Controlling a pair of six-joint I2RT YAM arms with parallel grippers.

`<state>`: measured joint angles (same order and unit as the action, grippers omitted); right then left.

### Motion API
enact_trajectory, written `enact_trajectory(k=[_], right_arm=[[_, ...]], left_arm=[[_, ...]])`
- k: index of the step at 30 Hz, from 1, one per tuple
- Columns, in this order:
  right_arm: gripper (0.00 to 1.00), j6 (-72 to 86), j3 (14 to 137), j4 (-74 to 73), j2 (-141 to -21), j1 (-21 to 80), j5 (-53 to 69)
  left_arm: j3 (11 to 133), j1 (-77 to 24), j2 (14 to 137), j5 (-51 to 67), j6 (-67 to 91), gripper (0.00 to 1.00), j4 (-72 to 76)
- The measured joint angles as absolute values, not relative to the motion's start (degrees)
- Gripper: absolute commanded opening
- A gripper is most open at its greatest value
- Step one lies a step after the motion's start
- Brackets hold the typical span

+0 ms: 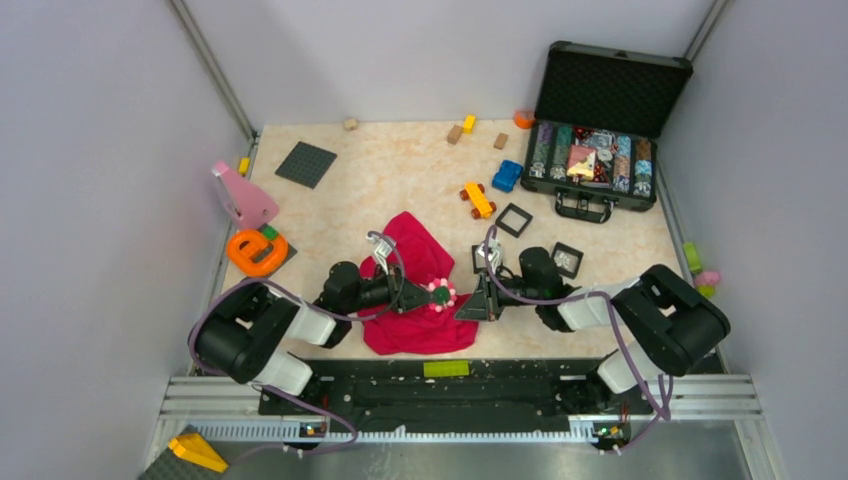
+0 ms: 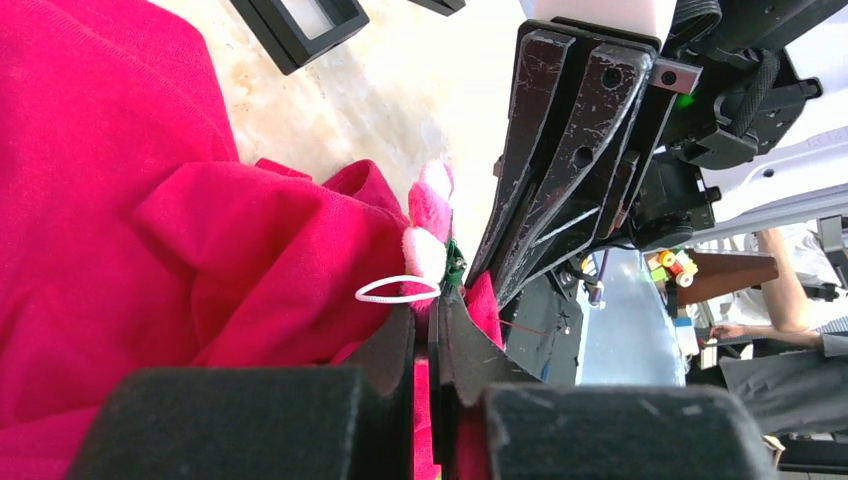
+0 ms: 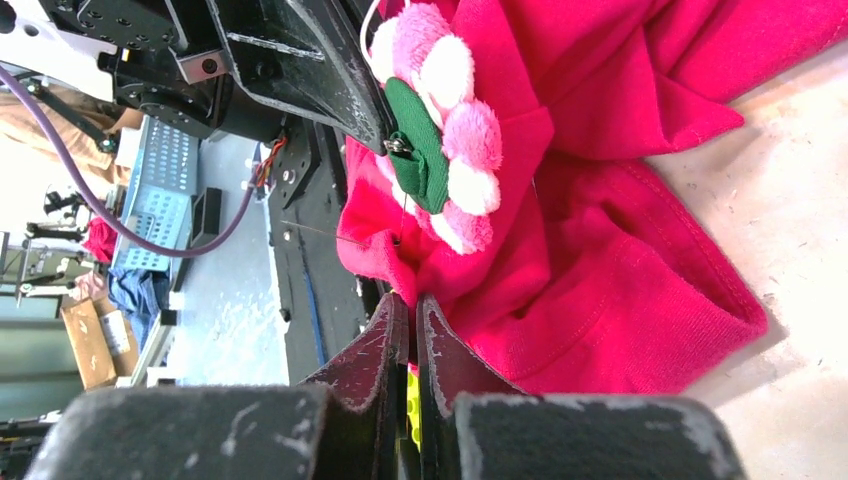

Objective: Remove the brooch from the garment
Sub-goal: Remove the brooch from the clothes.

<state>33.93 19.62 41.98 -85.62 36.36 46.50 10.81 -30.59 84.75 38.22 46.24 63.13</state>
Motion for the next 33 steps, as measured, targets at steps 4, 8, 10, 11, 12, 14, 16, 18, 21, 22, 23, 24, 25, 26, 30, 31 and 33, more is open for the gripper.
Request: enact_trajectory(k=[4, 8, 10, 11, 12, 14, 16, 18, 21, 22, 23, 24, 25, 26, 30, 31, 33], right_arm=[[0.00, 34.37, 19.62, 42.33, -86.43, 36.36, 46.78], [0.00, 34.72, 19.62, 42.50, -86.87, 36.36, 47.22], [0.00, 34.70, 19.64, 42.54, -86.87, 36.36, 47.53], [0.00, 34.68, 19.64, 42.48, -86.87, 36.36, 47.64], [0.00, 34.63, 19.66, 42.41, -86.87, 36.36, 47.70], [0.00, 34.52, 19.70, 42.30, -86.87, 36.36, 47.75], [0.00, 34.50, 20.01, 42.00, -86.87, 36.36, 47.83], [0.00, 34.50, 20.25, 41.89, -86.87, 36.38, 48.01], [0.00, 34.50, 20.40, 41.91, -86.87, 36.38, 48.18], [0.00, 34.50, 20.40, 41.87, -86.87, 36.38, 48.18], [0.00, 34.48, 20.40, 41.87, -86.87, 36.38, 48.23], [0.00, 34.48, 20.40, 41.87, -86.87, 36.38, 48.31], [0.00, 34.46, 20.40, 41.85, -86.87, 36.38, 48.34], [0.00, 34.44, 20.40, 41.85, -86.87, 36.38, 48.38], [0.00, 34.04, 20.43, 41.41, -86.87, 36.38, 48.51], [0.00, 34.02, 20.43, 41.34, -86.87, 36.38, 48.53], [0.00, 34.02, 20.43, 41.30, -86.87, 36.38, 48.53]], left_arm=[[10.52, -30.74, 84.77, 38.63, 46.15, 0.15, 64.45], [10.22, -30.81, 85.19, 39.79, 46.61, 0.35, 67.09], [10.22, -30.81, 85.93, 40.40, 47.00, 0.45, 68.73], [10.22, -30.79, 86.59, 40.91, 47.42, 0.46, 69.71], [10.24, -30.79, 87.37, 41.36, 47.97, 0.47, 70.83], [10.24, -30.81, 88.90, 42.19, 48.77, 0.47, 72.79], [10.26, -30.79, 90.19, 42.70, 49.54, 0.47, 74.15], [10.37, -30.79, 91.07, 43.03, 49.84, 0.46, 75.07], [10.85, -30.79, 91.42, 43.27, 49.82, 0.46, 74.94], [11.16, -30.81, 91.42, 43.29, 49.78, 0.46, 74.83], [11.46, -30.79, 91.39, 43.27, 49.56, 0.46, 74.48], [11.88, -30.79, 91.35, 43.24, 49.34, 0.46, 73.71], [12.25, -30.79, 91.24, 43.18, 49.12, 0.45, 72.82], [12.53, -30.81, 91.11, 43.05, 48.82, 0.42, 71.90], [13.32, -30.81, 90.48, 42.63, 47.75, 0.38, 69.36], [13.54, -30.81, 90.48, 42.61, 47.59, 0.40, 68.86], [13.96, -30.87, 90.50, 42.61, 47.35, 0.46, 68.25]])
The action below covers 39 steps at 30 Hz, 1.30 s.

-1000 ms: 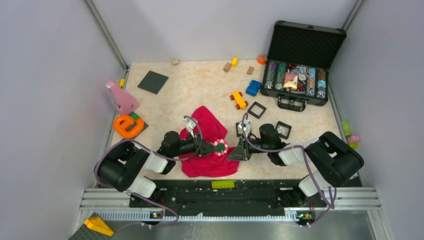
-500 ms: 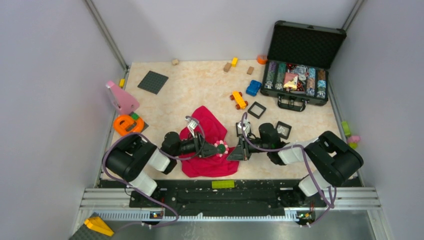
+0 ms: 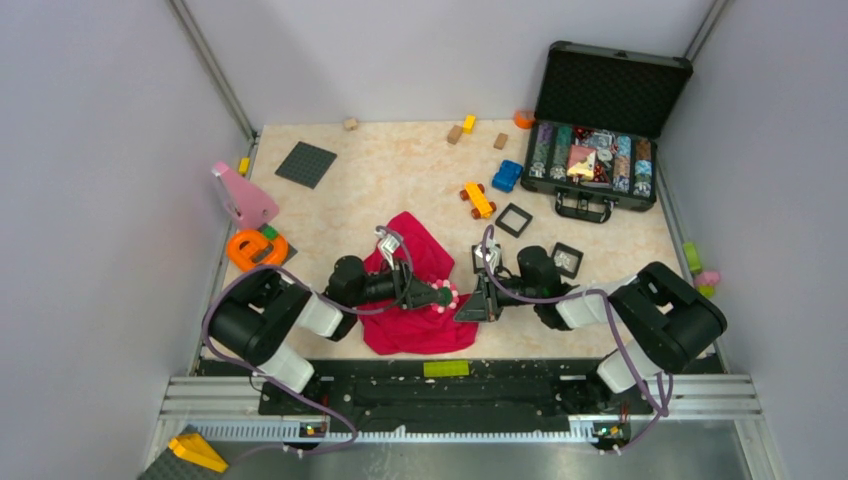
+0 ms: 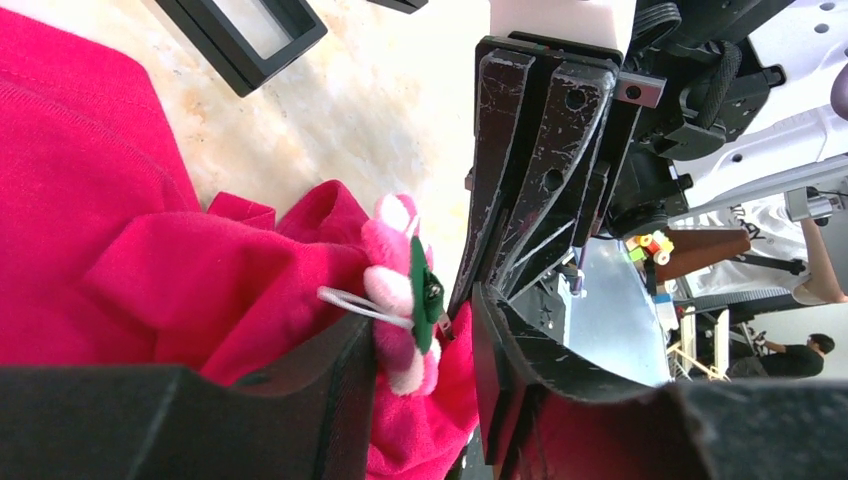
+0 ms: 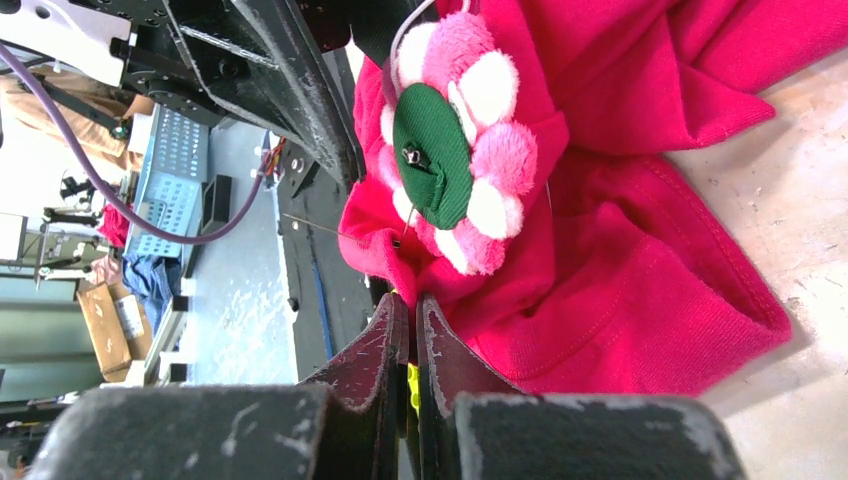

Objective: Remove the brooch from the garment
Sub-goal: Remove the brooch from the clothes.

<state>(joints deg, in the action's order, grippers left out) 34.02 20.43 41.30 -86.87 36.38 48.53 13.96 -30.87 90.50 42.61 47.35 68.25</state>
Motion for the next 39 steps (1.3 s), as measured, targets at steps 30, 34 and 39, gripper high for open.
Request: enact_trajectory(k=[30, 34, 39], right_arm=[[0.00, 33.56, 20.69, 40.53, -86.87, 36.38, 48.99], [0.00, 33.54, 20.69, 40.40, -86.87, 36.38, 48.97], [0.00, 33.67, 20.69, 40.14, -86.74, 36.38, 48.69]], left_arm=[[19.79, -36.84, 90.89, 37.36, 39.03, 0.03, 54.74], [19.77, -36.88, 90.59, 36.75, 38.81, 0.00, 54.74], [18.90, -36.88, 88.95, 35.81, 38.79, 0.00, 55.33]])
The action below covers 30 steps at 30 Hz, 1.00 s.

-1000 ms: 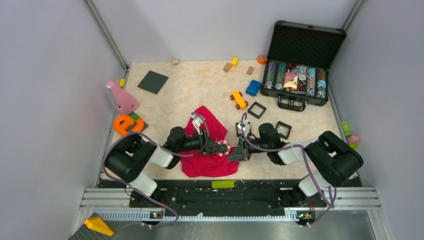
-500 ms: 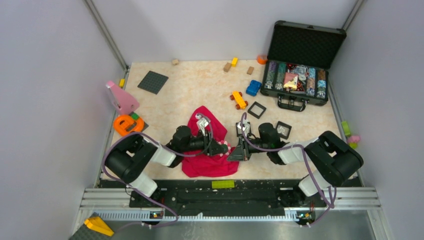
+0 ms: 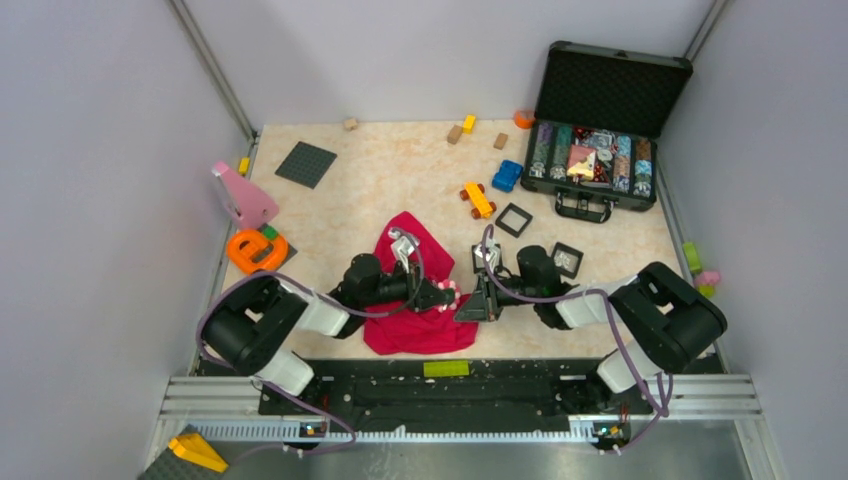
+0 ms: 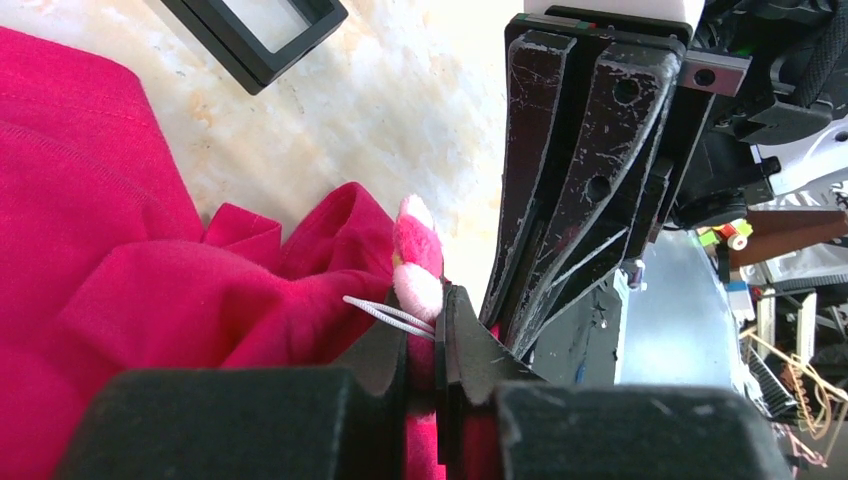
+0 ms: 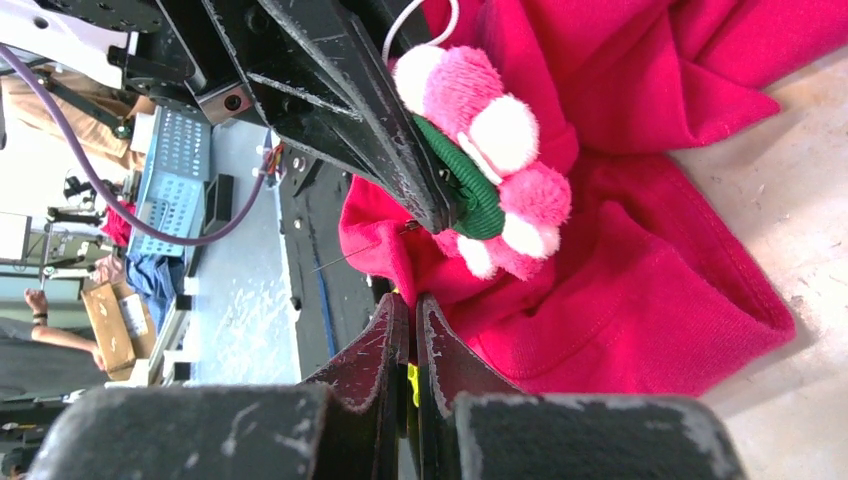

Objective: Remove the brooch from the garment
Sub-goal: Remove the brooch from the clothes.

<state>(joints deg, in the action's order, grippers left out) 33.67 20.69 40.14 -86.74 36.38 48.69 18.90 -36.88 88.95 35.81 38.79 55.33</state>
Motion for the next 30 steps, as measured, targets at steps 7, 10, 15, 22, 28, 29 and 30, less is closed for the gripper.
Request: enact_trajectory(k=[7, 10, 15, 22, 28, 29, 30], right_arm=[[0.00, 39.62, 20.69, 46.06, -86.74, 36.38, 49.19], [0.00, 42.96, 20.82, 49.32, -86.56, 36.51, 50.04], [0.00, 44.60, 22.85, 48.45, -83.61, 37.76, 51.11], [0.00, 42.15, 24.51, 41.65, -75.55, 37.54, 51.03], [0.00, 33.80, 27.20, 28.53, -74.11, 38.59, 50.70], [0.00, 32.25, 27.66, 26.61, -74.19, 39.13, 50.48], [0.00, 31.03, 27.94, 25.36, -74.46, 39.68, 50.30]], left_arm=[[14.94, -37.19, 81.41, 31.59, 36.03, 0.00, 55.37], [14.55, -38.04, 77.17, 28.32, 32.75, 0.00, 52.62], [15.33, -41.04, 70.52, 18.81, 25.67, 0.00, 43.38], [15.88, -41.74, 66.65, 10.11, 19.75, 0.00, 35.05], [16.82, -41.65, 62.48, 0.21, 20.32, 0.00, 27.29], [17.65, -41.45, 60.97, -1.54, 20.69, 0.00, 25.30], [18.28, -41.21, 59.94, -2.61, 20.86, 0.00, 24.29]])
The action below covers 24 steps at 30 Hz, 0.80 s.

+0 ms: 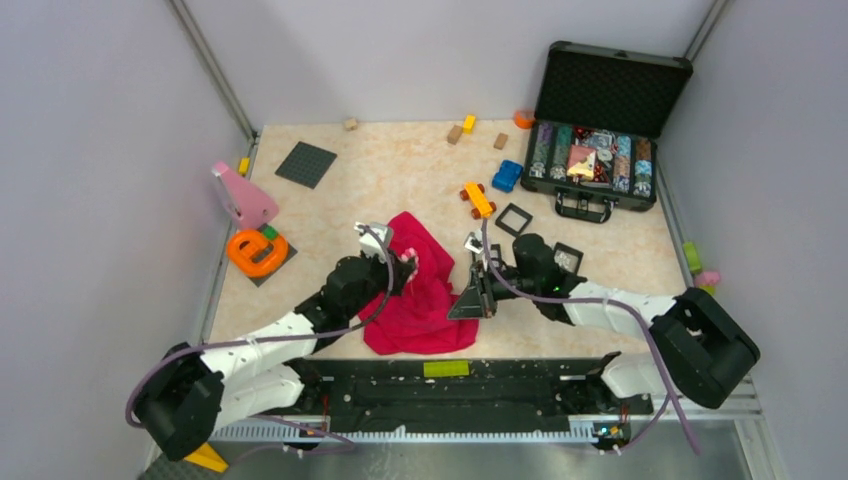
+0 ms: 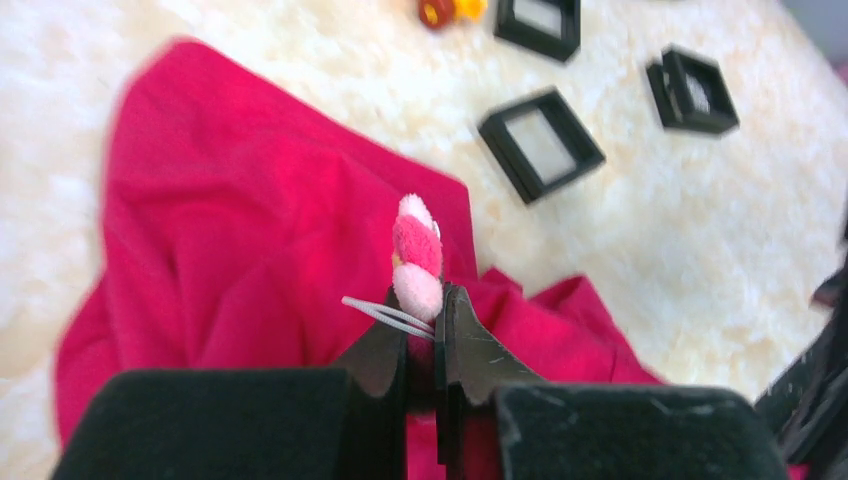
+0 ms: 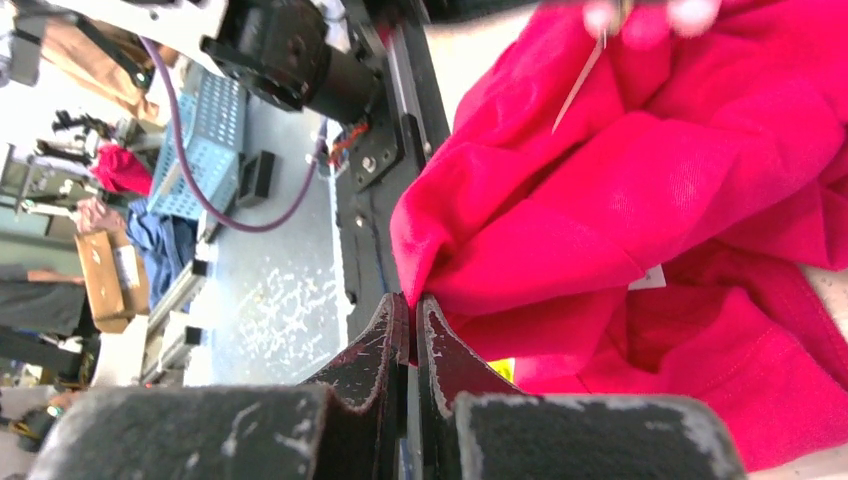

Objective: Remove the brooch from the garment
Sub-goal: Remove the brooch from the clothes, then move the clothes to the center of the board.

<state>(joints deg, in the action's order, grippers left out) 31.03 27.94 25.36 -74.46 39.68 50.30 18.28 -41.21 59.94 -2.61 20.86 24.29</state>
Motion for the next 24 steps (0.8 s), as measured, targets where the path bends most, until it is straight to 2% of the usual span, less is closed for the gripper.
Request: enact_trajectory(k=[6, 7, 9, 10, 12, 14, 16, 19, 24], right_arm=[[0.00, 26.17, 28.25, 21.34, -79.68, 41.71, 47.92], [0.05, 25.78, 28.27, 20.86, -80.40, 42.15, 47.07], [0.03, 24.95, 29.08, 18.92, -82.00, 43.05, 44.14], [0.15, 24.53, 30.24, 17.28, -83.02, 43.29, 42.04], [0.54, 24.03, 32.58, 14.83, -84.77, 43.40, 38.26], [0.76, 23.79, 33.95, 13.52, -85.34, 43.38, 34.74], [0.78, 23.00, 34.15, 12.58, -84.77, 43.57, 32.32], [0.68, 22.13, 34.13, 8.32, -82.56, 45.08, 28.97], [0.63, 23.24, 33.69, 2.09, -78.24, 52.03, 23.46]], left_arm=[[25.10, -38.13, 55.02, -8.95, 21.30, 0.00, 17.54], [25.67, -37.56, 54.24, -9.89, 21.30, 0.00, 16.58], [26.46, -36.32, 52.34, -11.25, 21.34, 0.00, 14.04], [26.63, -35.86, 51.46, -11.60, 21.39, 0.00, 12.95], [27.09, -34.76, 49.52, -11.90, 21.63, 0.00, 10.48], [27.75, -33.58, 47.35, -11.88, 22.06, 0.00, 7.81], [28.56, -32.69, 45.06, -11.88, 22.37, 0.00, 5.43], [29.80, -31.90, 41.45, -11.90, 22.39, 0.00, 2.94], [32.71, -31.46, 37.69, -12.08, 22.41, 0.00, -0.56]])
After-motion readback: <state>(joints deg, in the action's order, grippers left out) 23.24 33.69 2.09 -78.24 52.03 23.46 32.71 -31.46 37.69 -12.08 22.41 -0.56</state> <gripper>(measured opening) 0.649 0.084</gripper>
